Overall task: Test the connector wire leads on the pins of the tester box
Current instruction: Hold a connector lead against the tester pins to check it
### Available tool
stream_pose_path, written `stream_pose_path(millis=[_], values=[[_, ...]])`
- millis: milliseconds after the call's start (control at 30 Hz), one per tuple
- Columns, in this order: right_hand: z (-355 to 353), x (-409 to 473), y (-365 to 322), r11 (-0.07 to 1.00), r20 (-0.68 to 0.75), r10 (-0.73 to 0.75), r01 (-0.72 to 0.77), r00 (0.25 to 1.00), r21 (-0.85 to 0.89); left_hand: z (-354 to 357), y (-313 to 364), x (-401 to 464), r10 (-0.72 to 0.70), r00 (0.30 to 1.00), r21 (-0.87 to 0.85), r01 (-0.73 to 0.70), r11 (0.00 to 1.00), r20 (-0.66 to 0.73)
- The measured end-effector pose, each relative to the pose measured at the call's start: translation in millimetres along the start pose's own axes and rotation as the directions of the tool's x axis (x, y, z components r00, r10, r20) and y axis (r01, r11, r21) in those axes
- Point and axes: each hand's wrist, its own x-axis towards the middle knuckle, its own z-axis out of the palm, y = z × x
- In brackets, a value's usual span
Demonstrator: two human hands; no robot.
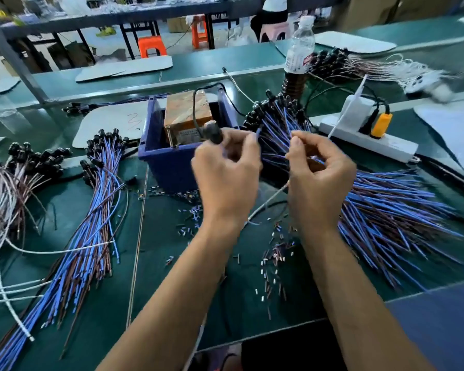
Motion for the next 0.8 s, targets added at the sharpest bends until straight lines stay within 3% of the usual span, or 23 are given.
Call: stream_pose_path(millis=[33, 100, 133, 200, 267, 300, 367, 433, 500, 600, 700, 800], values=[[-12.1, 7.2, -0.7, 1.0, 0.002, -0.003, 0.003, 1.0, -0.031, 15.1, 6.9, -1.9, -0.066, 0.988, 0.032, 0.062, 0.998, 0.138], [-42.3, 25.5, -2.0, 0.995, 0.006, 0.029, -0.029, 1.0, -0.1, 49.5, 18.7, -7.3, -0.271, 0.879, 0.047, 0.275, 0.96, 0.393], [-56.9, 34.8, -2.9, 0.989, -0.008, 0.059, -0.06, 0.998, -0.133, 66.0, 22.5, -9.5, -0.383, 0.778, 0.054, 0.413, 0.909, 0.497], [-84.7, 51.8, -6.3, 0.968, -0.069, 0.11, -0.123, 0.992, -0.218, 96.6, 27.6, -12.8, -0.535, 0.491, 0.128, 0.643, 0.755, 0.687], [-108.7, 64.9, -10.5, 0.934, -0.112, 0.127, -0.157, 0.986, -0.321, 121.7, 29.7, -16.9, -0.541, 0.201, 0.224, 0.754, 0.618, 0.817], [-119.6, 70.0, -12.5, 0.912, -0.121, 0.125, -0.162, 0.985, -0.378, 132.1, 28.9, -18.2, -0.534, 0.114, 0.244, 0.797, 0.552, 0.838], [-137.3, 77.6, -15.8, 0.853, -0.134, 0.115, -0.167, 0.984, -0.494, 145.1, 26.3, -18.5, -0.565, 0.045, 0.203, 0.907, 0.368, 0.824], [-151.1, 82.3, -21.0, 0.759, -0.12, 0.094, -0.149, 0.988, -0.634, 152.5, 23.4, -17.2, -0.588, 0.063, 0.068, 0.978, 0.199, 0.806], [-155.7, 83.9, -26.9, 0.713, -0.047, 0.054, -0.071, 0.997, -0.698, 156.6, 18.4, -12.9, -0.636, 0.17, -0.1, 0.984, 0.145, 0.753], [-138.3, 81.0, -30.4, 0.799, 0.152, 0.063, 0.042, 0.986, -0.6, 156.0, 12.2, -2.7, -0.695, 0.305, -0.308, 0.943, 0.125, 0.651], [-110.1, 70.5, -21.9, 0.756, 0.388, 0.149, 0.148, 0.91, -0.637, 153.1, 7.3, 8.7, -0.702, 0.453, -0.484, 0.858, 0.175, 0.55], [-92.8, 64.3, -9.1, 0.761, 0.454, 0.161, 0.183, 0.876, -0.623, 148.8, 3.5, 25.1, -0.68, 0.56, -0.593, 0.773, 0.224, 0.473]])
